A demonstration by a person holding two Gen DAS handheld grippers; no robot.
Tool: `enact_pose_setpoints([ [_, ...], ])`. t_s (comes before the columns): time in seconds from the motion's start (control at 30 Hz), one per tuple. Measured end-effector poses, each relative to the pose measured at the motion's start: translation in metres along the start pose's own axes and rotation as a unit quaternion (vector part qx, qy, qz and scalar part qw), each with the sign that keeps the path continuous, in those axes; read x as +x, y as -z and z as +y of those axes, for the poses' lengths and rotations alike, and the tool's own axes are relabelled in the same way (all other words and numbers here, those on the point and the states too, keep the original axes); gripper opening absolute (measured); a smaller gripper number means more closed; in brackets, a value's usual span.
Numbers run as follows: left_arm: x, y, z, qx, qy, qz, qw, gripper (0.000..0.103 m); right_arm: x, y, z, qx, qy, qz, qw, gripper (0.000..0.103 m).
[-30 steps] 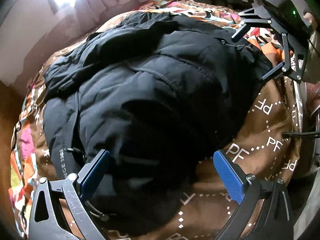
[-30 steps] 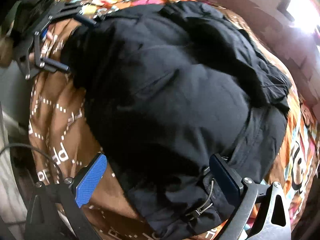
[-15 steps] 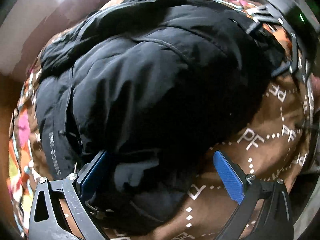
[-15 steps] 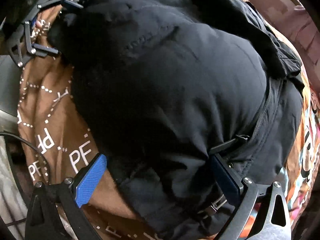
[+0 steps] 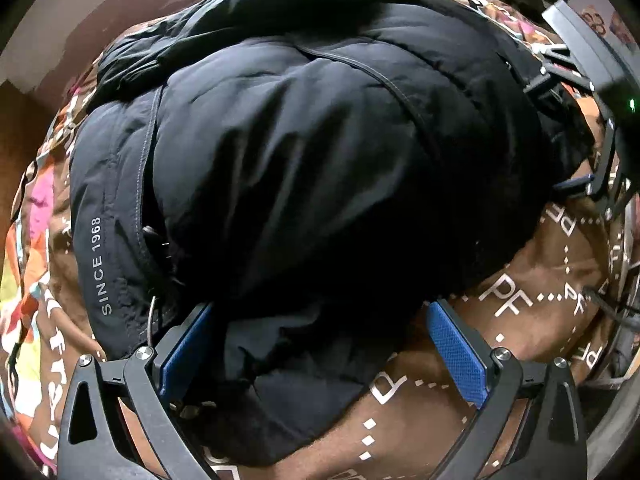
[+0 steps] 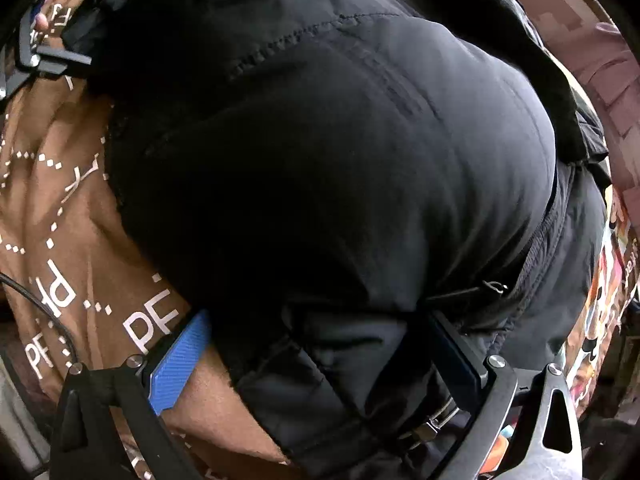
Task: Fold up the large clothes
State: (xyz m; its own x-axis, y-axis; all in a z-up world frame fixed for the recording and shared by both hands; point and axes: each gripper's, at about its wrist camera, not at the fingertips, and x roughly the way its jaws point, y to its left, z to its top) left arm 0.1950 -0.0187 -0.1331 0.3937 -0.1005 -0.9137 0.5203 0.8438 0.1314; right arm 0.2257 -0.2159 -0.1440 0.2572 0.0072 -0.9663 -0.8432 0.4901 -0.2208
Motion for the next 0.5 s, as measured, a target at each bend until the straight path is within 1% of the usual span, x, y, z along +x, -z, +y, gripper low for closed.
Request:
enact_pose_setpoints([
  [0.03,0.001,0.0,0.0,0.009,-0.003,0.0,1.0,0.101,0.0,-0.001,-0.001,-0.002,-0.004,-0.002,1.0,0.103],
  [0.1,0.008,0.005,-0.012,0.049,-0.034,0.006,0.9982,0.101,-0.003,0.001,0.0,-0.015,-0.008,-0.009,1.0,0.103],
  [0.17,0.015,0.01,-0.023,0.082,-0.062,0.01,0.9947,0.101,-0.001,0.002,0.005,-0.015,0.001,-0.01,1.0,0.103],
  [0.2,0.018,0.011,-0.026,0.091,-0.073,0.012,0.9931,0.101,0.001,0.005,0.008,-0.008,0.008,-0.006,1.0,0.103],
  [0.27,0.019,0.012,-0.028,0.095,-0.082,0.014,0.9919,0.101,0.004,0.005,0.011,-0.005,0.021,0.0,1.0,0.103],
  [0.37,0.018,0.012,-0.024,0.087,-0.079,0.012,0.993,0.101,0.008,-0.001,0.013,0.006,0.036,0.002,0.999,0.103],
  [0.43,0.018,0.011,-0.022,0.085,-0.075,0.01,0.9935,0.101,0.006,-0.005,0.012,0.011,0.042,-0.004,0.999,0.097],
  [0.47,0.018,0.011,-0.024,0.086,-0.074,0.009,0.9935,0.101,0.003,-0.007,0.011,0.013,0.044,-0.01,0.999,0.086],
  [0.5,0.018,0.009,-0.026,0.089,-0.073,0.008,0.9933,0.101,0.0,-0.01,0.007,0.016,0.046,-0.016,0.999,0.072],
])
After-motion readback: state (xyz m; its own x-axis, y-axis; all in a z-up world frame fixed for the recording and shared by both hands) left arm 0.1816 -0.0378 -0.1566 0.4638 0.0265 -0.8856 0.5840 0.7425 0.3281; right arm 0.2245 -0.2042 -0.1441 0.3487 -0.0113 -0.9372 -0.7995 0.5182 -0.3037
